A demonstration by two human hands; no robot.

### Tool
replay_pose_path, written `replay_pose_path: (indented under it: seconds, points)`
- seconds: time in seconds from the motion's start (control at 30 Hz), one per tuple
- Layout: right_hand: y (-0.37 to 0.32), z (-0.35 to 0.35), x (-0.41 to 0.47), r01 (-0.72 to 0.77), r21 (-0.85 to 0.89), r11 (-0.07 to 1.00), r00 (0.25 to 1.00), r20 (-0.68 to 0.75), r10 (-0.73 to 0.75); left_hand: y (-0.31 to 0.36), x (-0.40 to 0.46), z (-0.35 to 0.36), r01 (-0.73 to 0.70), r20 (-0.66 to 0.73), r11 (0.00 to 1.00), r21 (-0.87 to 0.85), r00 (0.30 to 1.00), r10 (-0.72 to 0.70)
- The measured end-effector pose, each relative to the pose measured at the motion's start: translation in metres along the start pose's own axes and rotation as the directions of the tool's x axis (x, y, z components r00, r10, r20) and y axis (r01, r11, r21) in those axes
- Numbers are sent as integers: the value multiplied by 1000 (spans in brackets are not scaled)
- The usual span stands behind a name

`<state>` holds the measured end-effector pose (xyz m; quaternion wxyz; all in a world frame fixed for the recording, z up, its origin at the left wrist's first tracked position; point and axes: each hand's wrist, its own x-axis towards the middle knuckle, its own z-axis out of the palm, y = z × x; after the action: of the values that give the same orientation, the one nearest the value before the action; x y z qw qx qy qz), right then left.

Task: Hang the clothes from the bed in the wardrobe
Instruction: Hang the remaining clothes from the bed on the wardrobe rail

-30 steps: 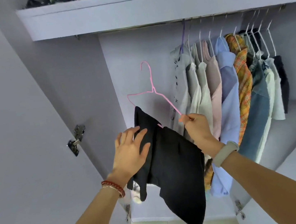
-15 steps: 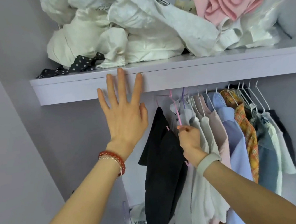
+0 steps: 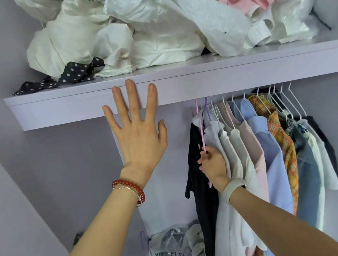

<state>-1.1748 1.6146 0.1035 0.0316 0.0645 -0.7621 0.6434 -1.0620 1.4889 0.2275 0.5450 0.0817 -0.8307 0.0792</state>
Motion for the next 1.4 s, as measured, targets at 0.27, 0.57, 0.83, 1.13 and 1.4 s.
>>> replay_pose_path:
  seconds: [0.27,0.57,0.83,1.13,1.4]
  points:
    - [16,-56,-73,401,-251,881,910,-1,-415,38,-99,19,118,216,957,-266,975,-60]
    - [95,-165,-170,137,-678,722,949,-119,-292,146,-222,16,98,554,832,-546,787,270]
    - [171,-323,-376,-487,-704,516,842,-536,62,306,-318,-75,16,549,593,-805,401,734]
    - [215,-437,-692,-910,-148,388,264,-927,266,498,-458,-283,-115,78,75,-991,-23,997]
    - [234,-467,-915,-850,411,329,-281,-882,378,595,-587,-486,-67,-343,-393,-917,-372,863]
